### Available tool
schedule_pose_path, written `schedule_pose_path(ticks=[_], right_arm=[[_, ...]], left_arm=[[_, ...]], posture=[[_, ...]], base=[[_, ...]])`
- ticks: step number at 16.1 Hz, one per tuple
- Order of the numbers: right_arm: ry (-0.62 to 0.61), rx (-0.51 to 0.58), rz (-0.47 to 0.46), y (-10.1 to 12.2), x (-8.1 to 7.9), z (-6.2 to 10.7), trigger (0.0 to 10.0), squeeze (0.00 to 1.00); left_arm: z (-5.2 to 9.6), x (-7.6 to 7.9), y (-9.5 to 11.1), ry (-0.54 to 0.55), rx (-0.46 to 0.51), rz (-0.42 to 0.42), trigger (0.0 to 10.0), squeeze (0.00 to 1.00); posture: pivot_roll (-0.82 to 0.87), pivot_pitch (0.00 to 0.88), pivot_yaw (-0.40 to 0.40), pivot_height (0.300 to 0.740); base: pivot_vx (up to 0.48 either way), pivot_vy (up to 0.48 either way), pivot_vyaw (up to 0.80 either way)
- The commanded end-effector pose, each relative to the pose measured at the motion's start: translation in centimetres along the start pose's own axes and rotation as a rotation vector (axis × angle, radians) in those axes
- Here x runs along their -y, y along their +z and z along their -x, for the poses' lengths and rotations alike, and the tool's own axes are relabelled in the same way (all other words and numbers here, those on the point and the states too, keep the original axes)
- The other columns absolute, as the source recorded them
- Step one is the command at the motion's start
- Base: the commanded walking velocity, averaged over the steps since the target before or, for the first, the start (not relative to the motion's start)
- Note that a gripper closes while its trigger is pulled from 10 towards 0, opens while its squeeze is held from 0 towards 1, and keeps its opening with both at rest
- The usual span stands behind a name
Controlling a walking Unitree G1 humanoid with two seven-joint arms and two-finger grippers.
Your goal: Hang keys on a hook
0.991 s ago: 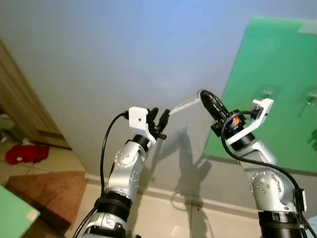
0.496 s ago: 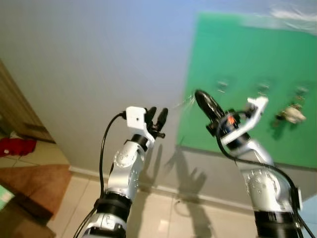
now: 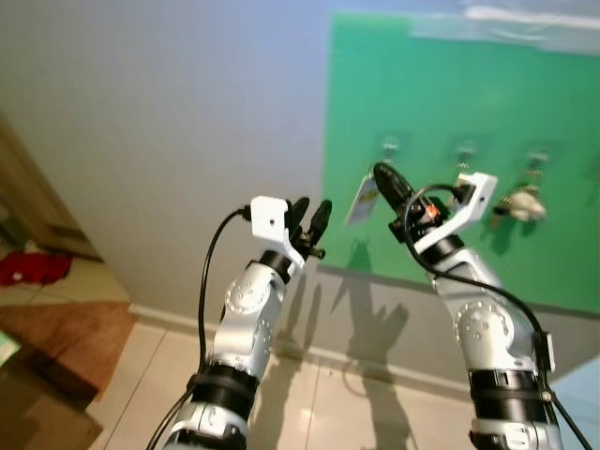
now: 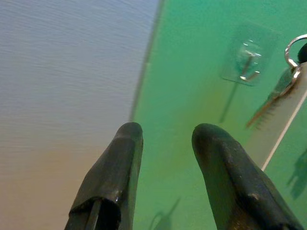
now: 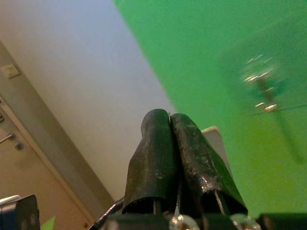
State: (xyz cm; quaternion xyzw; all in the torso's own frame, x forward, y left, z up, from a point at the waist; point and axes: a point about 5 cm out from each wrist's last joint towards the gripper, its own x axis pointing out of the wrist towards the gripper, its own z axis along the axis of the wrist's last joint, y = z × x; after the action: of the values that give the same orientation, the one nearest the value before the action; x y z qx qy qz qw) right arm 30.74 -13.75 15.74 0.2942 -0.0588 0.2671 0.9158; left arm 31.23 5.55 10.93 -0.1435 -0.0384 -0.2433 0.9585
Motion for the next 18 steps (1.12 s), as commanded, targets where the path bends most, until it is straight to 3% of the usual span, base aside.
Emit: schedule_pose_path(ticks=[1,9,18], right_arm=[[-0.017,0.028,-0.008,0.6,0.3,-0.2,10.0,0.00],[-0.106,0.115,-0.066,2.0,2.0,-0.2,10.0,0.00],[-0.165,0.112,-0.077,1.9,3.1,-0.4,10.0,0.00]], left_arm=[[-0.1,0.5,0.5,-0.034,0.011,-0.010,10.0,0.00],[0.1,0.5,0.6,-0.055,-0.004,-0.075,10.0,0.00],[0.2,0.6,0.9,-0.062,0.003,-0.096,10.0,0.00]], posture=[[-0.16,0.000,-0.006,0.740],[-0.15,0.000,-0.002,0.740],[-0.14,0.005,-0.002,0.740]], base=[[0.000,0.000,0.00],[0.000,0.000,0.00],[0.000,0.000,0.00]])
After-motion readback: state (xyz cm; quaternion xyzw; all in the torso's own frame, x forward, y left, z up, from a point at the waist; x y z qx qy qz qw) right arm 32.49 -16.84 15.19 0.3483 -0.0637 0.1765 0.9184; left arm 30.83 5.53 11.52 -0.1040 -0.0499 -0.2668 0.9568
